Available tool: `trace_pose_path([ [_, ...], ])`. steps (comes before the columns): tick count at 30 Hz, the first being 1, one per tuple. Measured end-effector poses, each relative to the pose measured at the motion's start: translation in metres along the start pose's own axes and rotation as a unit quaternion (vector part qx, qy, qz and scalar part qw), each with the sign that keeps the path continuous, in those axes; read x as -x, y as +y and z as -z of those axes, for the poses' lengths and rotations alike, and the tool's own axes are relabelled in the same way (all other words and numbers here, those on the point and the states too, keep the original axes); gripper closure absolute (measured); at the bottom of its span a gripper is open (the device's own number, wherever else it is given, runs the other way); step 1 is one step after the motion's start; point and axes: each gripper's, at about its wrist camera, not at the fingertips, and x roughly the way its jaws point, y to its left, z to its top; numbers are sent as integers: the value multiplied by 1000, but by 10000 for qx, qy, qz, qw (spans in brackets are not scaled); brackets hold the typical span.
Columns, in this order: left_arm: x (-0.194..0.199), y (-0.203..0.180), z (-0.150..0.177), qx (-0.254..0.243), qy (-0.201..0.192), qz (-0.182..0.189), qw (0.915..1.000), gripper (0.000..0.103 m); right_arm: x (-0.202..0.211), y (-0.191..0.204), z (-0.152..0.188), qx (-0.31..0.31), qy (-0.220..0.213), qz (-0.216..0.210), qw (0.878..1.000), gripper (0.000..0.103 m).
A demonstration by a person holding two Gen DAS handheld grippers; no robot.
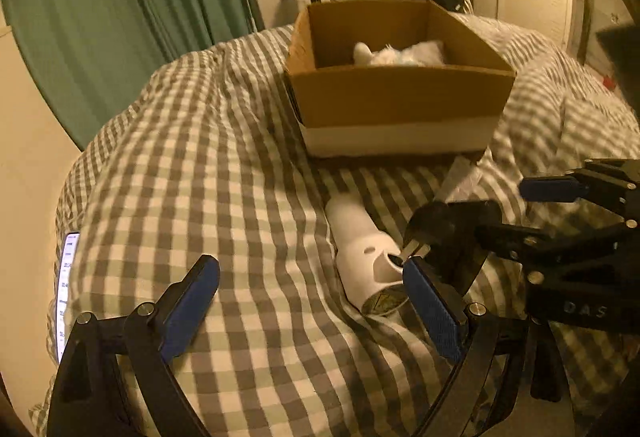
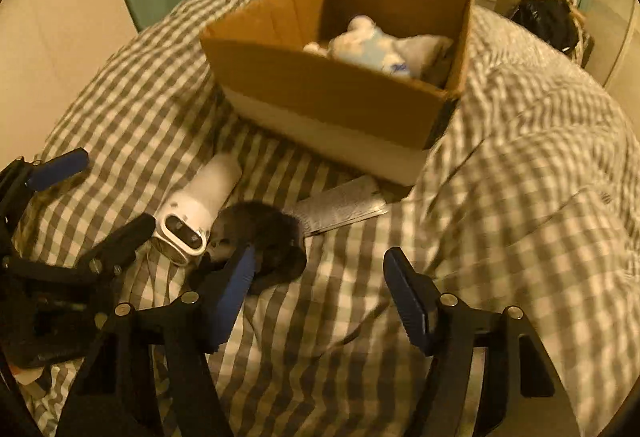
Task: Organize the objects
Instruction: 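Grasp the white hair dryer with the left tool while the right grasps the black cup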
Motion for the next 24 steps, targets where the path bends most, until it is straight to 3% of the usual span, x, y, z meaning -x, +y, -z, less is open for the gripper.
trace_pose_path([
  [5, -7, -4, 0, -68, 148, 89, 9998, 8, -18, 8, 4, 188, 259, -110, 9994, 84],
  [8, -10, -9, 1, -148, 216, 93, 9996, 8, -15, 11, 3, 240, 128, -76, 9996, 98],
  [16, -30, -29, -1, -179, 531, 536, 9970, 8, 26, -11, 7, -51, -457, 213, 9987, 98],
  [19, -43, -40, -3, -245, 623, 539, 9963, 9, 33, -18, 5, -144, -550, 270, 9980, 98],
  [20, -48, -42, -4, -252, 663, 523, 9961, 12, 35, -21, 5, -192, -576, 242, 9979, 98],
  [22, -55, -46, -6, -261, 743, 572, 9953, 39, 35, -24, 5, -250, -608, 197, 9976, 98],
  [24, -61, -50, -6, -308, 835, 556, 9945, 44, 36, -24, 4, -271, -609, 156, 9977, 98],
])
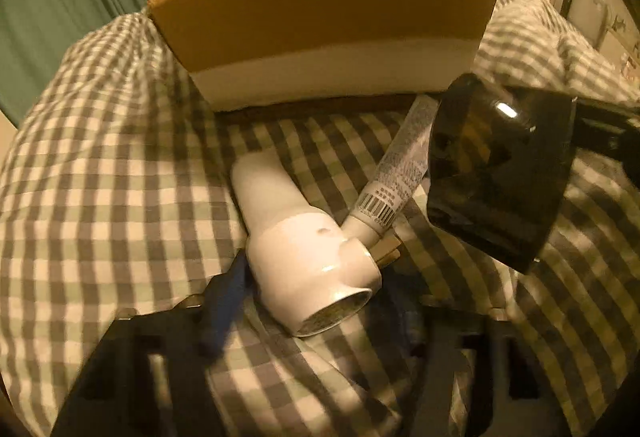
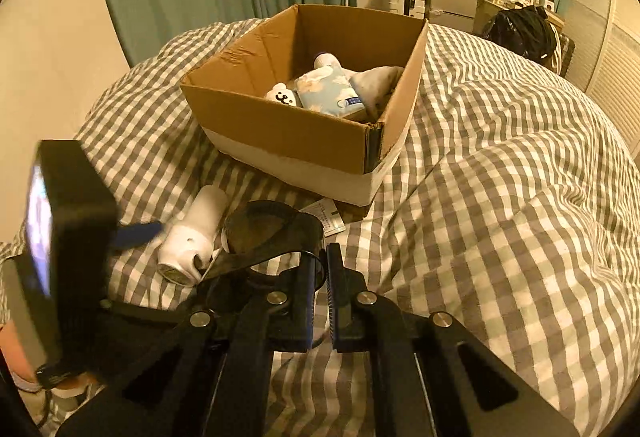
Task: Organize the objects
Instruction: 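Grasp the white hair dryer with the left tool while the right grasps the black cup, then lift the hair dryer and black cup off the bed with both tools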
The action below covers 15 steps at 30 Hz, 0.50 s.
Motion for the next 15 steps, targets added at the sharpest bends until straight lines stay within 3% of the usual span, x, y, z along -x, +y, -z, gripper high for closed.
trace_pose_path([
  [9, 25, 8, 6, 234, -260, 163, 9993, 44, 6, 1, 3, 14, -84, -53, 9999, 98],
  [15, 54, 20, 12, 479, -403, 294, 9976, 44, 24, 3, 5, 61, -175, 152, 9997, 98],
])
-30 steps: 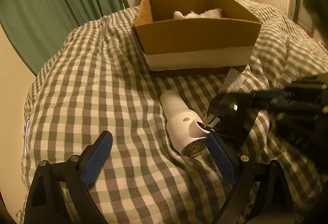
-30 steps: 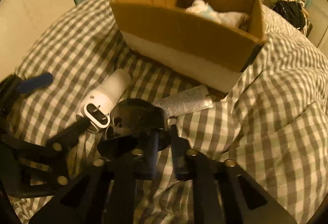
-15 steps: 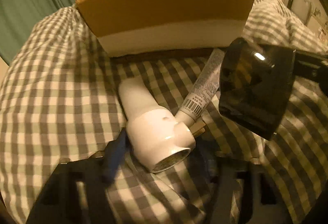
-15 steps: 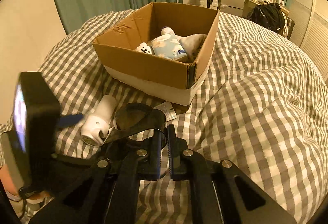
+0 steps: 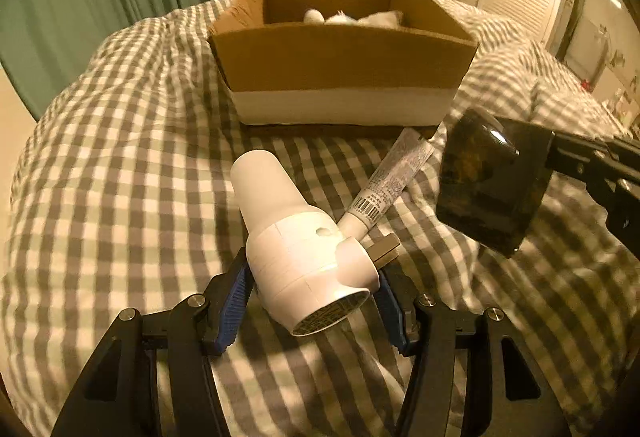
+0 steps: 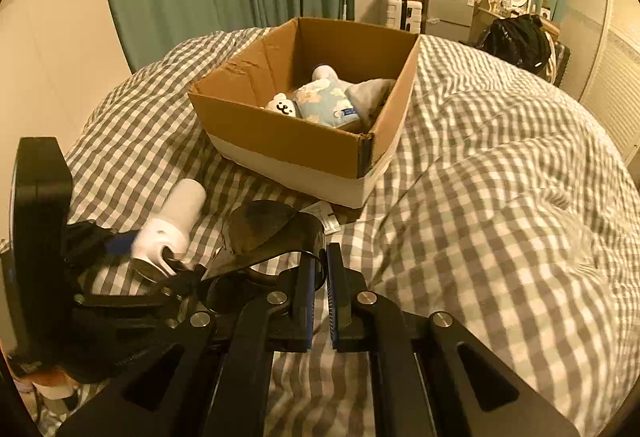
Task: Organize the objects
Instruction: 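Lift the hair dryer and black cup off the bed with both tools, then carry hair dryer and black cup into the box and open both tools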
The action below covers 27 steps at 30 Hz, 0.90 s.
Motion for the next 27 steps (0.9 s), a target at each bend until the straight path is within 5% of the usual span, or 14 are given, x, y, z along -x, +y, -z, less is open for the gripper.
trace_pose_path([
  [14, 110, -2, -3, 22, -1023, 56, 9947, 44, 96, 4, 4, 125, -661, 353, 9971, 98],
  [27, 157, 15, -72, -70, -1827, -50, 9831, 44, 150, 36, -68, 879, -1483, 533, 9836, 98],
])
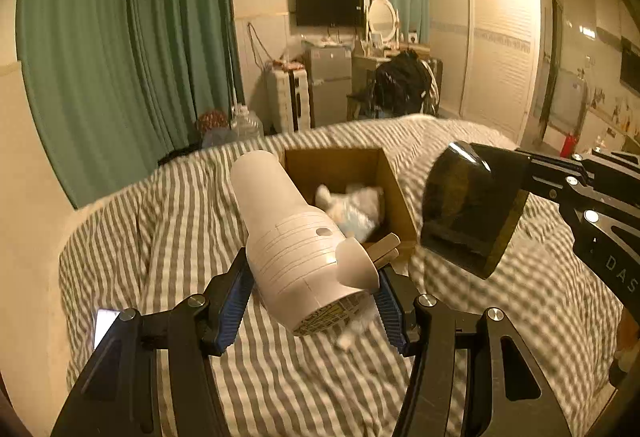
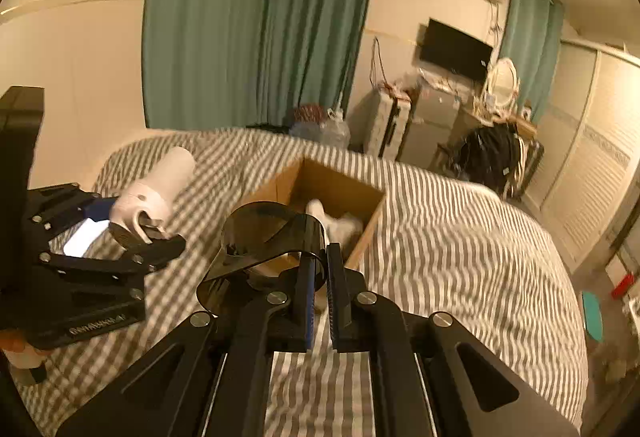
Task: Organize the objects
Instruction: 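Carry hair dryer and black cup into the box and open both tools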
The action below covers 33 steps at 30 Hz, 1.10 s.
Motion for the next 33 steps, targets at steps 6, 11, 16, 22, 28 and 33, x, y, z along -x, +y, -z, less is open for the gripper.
trace_pose_path([
  [6, -35, 5, -45, -58, -171, -49, 9998, 44, -28, -13, -43, 54, -188, 101, 9998, 98],
  [11, -78, 7, -78, -104, -193, -70, 9997, 44, -71, -36, -74, -96, -225, 116, 9996, 98],
  [16, -134, 5, -100, -84, -114, -57, 9999, 44, -133, -59, -96, -305, -148, 46, 9994, 98],
  [22, -200, -4, -90, -179, 231, -6, 9996, 44, -211, -81, -93, -502, 163, -75, 9986, 98],
  [28, -249, -11, -62, -325, 772, 67, 9965, 44, -279, -88, -60, -654, 697, -226, 9952, 98],
  [33, -266, -15, -52, -386, 1007, 163, 9940, 44, -304, -92, -44, -584, 1065, -263, 9923, 97],
])
